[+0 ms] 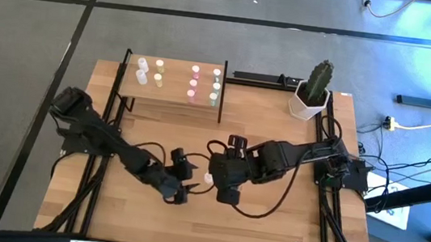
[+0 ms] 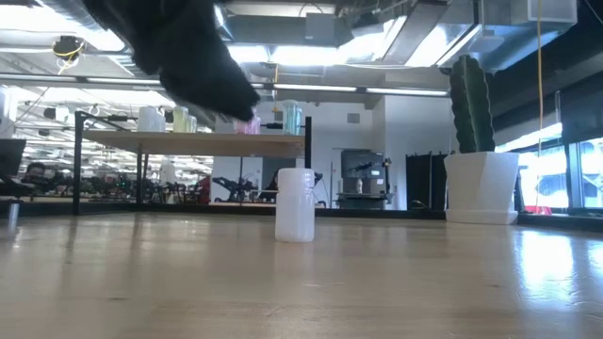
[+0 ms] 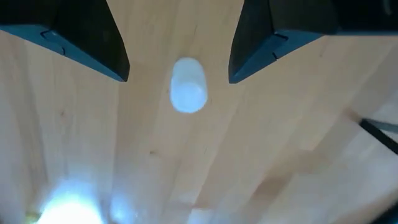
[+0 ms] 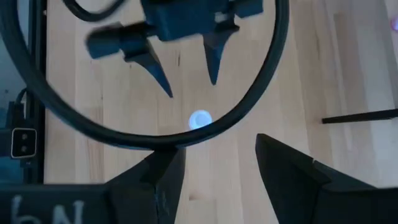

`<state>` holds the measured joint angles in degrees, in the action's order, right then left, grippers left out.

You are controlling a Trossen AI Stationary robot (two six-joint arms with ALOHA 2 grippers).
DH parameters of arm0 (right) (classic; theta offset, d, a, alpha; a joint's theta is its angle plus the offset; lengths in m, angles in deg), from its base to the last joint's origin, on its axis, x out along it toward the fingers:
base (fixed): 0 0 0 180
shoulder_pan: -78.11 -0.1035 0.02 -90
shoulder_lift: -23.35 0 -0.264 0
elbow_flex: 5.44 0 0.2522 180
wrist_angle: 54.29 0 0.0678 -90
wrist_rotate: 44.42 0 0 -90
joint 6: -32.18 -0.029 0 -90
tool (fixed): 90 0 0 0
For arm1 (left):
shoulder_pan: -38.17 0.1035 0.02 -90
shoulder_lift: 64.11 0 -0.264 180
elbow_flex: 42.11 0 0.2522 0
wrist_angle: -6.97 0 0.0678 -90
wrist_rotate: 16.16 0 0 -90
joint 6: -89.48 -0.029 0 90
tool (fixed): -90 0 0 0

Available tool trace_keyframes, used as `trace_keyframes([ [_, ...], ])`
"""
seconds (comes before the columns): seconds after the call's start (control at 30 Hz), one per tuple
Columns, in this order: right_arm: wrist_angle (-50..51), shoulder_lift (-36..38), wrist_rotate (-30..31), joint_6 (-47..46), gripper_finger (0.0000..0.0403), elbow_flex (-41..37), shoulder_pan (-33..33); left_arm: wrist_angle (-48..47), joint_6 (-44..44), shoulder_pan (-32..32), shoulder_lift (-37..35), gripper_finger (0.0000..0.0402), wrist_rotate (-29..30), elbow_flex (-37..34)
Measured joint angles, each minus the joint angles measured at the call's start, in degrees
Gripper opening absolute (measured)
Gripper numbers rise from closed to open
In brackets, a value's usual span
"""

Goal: Pick and place medicine bottles onto shelf by color
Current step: Put the white pill bottle on the shelf and align it with the other white pill bottles

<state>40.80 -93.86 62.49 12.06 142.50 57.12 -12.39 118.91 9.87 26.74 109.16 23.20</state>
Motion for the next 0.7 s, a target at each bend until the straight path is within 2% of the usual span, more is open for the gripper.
trace_keyframes([
  [0.23,0.3,0.0,0.0,1.2,0.0196,0.0,0.0,6.8,0.0,3.3,4.9,0.0267,-3.0,0.0],
  [0.7,0.5,0.1,0.2,1.4,0.0196,0.0,0.1,10.6,1.1,5.9,8.6,0.0267,-3.5,0.0],
])
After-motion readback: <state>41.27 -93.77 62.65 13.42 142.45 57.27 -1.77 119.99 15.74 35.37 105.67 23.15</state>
